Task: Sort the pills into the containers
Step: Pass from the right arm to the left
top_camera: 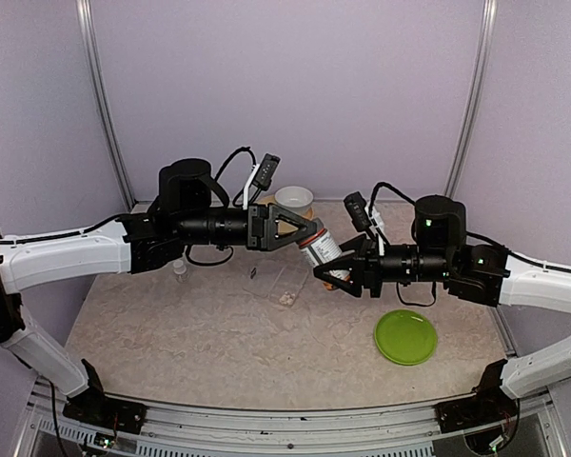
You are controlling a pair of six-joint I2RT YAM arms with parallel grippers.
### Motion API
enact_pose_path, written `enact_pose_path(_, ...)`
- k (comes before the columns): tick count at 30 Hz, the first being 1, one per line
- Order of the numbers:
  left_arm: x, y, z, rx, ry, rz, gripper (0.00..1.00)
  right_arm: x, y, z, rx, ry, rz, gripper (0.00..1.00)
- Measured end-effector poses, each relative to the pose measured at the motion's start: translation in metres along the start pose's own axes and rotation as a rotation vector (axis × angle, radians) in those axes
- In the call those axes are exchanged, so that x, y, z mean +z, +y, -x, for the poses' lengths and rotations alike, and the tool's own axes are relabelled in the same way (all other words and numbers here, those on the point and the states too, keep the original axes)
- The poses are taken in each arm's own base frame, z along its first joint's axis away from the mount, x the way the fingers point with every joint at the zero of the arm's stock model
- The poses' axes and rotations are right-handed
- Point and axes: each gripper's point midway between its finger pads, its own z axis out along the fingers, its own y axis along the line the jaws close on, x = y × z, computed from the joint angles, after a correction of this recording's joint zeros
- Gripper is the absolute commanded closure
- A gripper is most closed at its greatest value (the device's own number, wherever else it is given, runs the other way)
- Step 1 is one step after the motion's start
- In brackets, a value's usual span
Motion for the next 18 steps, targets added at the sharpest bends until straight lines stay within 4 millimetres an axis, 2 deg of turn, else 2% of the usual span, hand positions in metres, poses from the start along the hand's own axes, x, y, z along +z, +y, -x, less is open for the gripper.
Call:
enact_pose_path(4, 0.0031, 0.0009, -0.0037, -0.003, 0.012, -0.003, 0.40, 0.0001, -0.0008, -0.0001, -0.001, 0.000, -0.004, 0.89)
enact_pose_path(11, 0.0067, 0.0032, -0.0100, -0.007, 0.032, -0.005, 0.60, 0.0001, -0.0030, -0.0019, -0.005, 0.007, -0.016, 0.89)
enact_pose_path(14, 0.0068, 0.0033, -0.0099, -0.007, 0.032, -0.005, 0.63, 0.0001, -0.0031, -0.0020, -0.007, 0.007, -0.017, 0.88)
enact_pose_path(16, 0.0068, 0.0033, -0.0099, -0.007, 0.032, -0.005, 0.63, 0.0001, -0.0032, -0.0020, -0.008, 0.007, -0.017, 0.84)
enact_pose_path(18, 0.0068, 0.0033, -0.0099, -0.008, 0.032, -0.005, 0.63, 0.0001, -0.0032, -0.0020, -0.009, 0.007, -0.017, 0.72)
